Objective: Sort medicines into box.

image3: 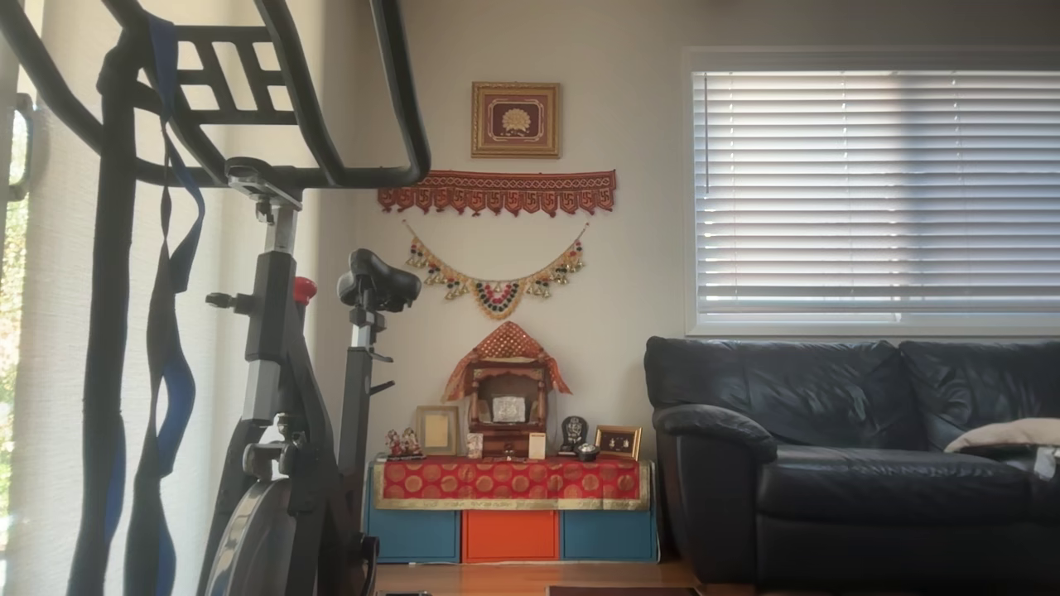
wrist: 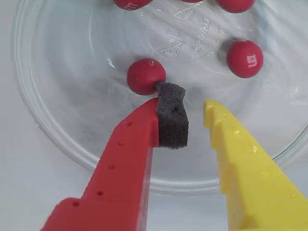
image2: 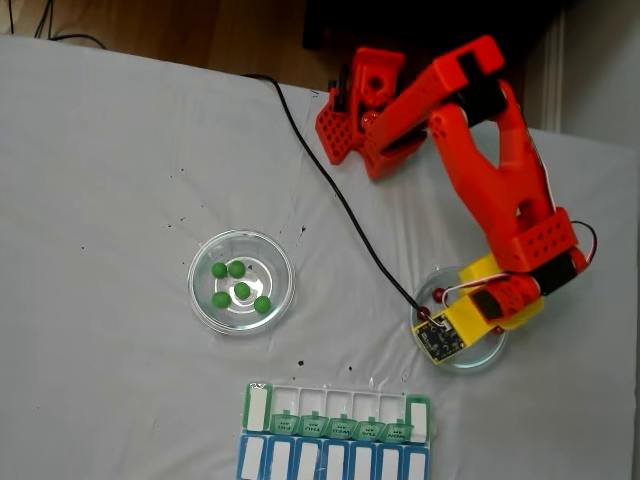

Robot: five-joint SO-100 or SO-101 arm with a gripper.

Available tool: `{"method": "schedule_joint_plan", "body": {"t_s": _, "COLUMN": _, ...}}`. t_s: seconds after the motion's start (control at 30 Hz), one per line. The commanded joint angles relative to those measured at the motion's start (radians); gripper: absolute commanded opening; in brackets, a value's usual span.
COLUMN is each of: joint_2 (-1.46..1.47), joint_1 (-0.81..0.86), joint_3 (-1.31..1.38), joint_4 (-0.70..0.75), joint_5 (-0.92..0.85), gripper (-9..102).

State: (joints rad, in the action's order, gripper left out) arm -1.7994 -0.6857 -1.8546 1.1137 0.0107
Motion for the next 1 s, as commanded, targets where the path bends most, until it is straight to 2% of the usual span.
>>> {"method": "schedule_joint_plan", "body": {"t_s": 0.0, "joint_2": -0.126, "joint_1": 0.006, "joint_3": -0.008, "joint_4": -0.043, "joint_5": 0.0, "gripper": 9}}
{"method": "schedule_joint_plan", "body": {"t_s": 0.3, "joint_2": -0.169, "joint_1": 0.009, "joint_3": -0.012, "joint_4": -0.023, "joint_5": -0.002, "gripper": 11}}
{"method": "schedule_joint_plan", "body": {"t_s": 0.97, "joint_2": -0.071, "joint_1": 0.02, "joint_3": -0.002, "joint_4": -0.098, "joint_5": -0.014, "gripper": 10}}
